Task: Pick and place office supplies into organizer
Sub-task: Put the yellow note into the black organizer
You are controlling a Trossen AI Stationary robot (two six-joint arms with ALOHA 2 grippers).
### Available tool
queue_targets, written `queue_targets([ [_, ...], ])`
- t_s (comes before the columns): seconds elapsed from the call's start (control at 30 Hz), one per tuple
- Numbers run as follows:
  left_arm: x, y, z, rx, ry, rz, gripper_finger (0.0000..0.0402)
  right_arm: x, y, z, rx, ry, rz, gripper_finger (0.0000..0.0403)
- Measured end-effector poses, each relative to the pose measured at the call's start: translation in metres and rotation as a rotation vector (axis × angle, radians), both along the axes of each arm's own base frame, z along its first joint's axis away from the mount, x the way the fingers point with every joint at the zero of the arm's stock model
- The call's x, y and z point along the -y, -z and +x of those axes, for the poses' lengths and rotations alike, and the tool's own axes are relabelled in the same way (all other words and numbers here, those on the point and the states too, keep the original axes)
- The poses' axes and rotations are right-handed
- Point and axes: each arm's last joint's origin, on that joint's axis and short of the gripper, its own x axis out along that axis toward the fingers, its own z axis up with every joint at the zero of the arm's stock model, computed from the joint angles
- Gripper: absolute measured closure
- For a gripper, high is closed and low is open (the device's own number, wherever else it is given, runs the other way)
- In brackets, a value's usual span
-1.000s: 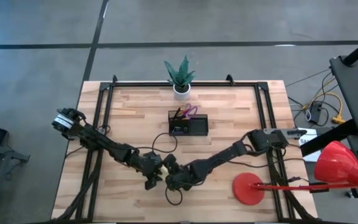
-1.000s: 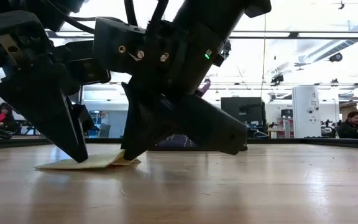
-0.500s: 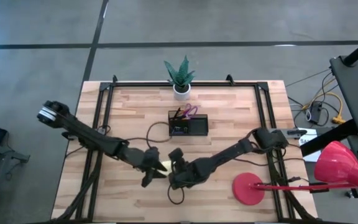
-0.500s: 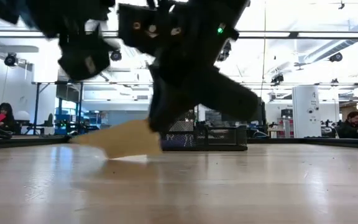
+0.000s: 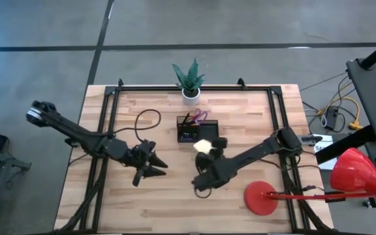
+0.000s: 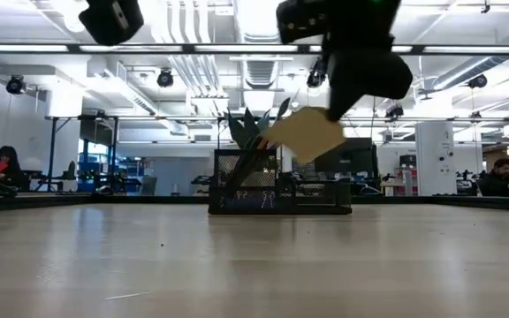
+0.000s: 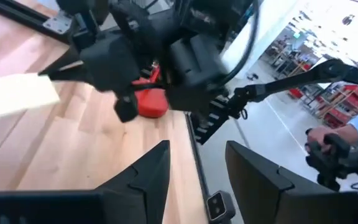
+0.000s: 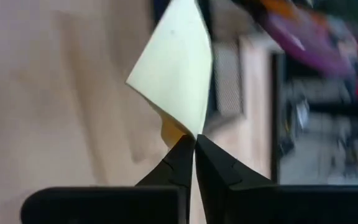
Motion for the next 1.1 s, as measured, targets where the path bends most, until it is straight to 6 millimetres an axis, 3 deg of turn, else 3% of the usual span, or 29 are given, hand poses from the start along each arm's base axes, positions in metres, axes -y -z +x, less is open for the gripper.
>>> queue_targets([
  [0.33, -0.006, -0.001, -0.011, -0.004, -0.026, 0.029, 0.0261, 0.021, 0.003, -0.010, 0.009, 0.193, -0.076, 0.0395],
  [0.63, -0.015, 0.007, -0.010, -0.116, -0.080, -0.008, 0.0261, 0.062, 0.014, -0.005, 0.013, 0.316, -0.084, 0.0394],
  [0.83, -0.021, 0.007, -0.010, -0.117, -0.099, -0.012, 0.0261, 0.088, 0.015, -0.001, 0.051, 0.264, -0.044, 0.0394],
  [1.1, -0.027, 0.011, -0.010, -0.165, -0.129, 0.006, 0.0261, 0.123, 0.032, -0.001, -0.024, 0.230, -0.036, 0.0394],
])
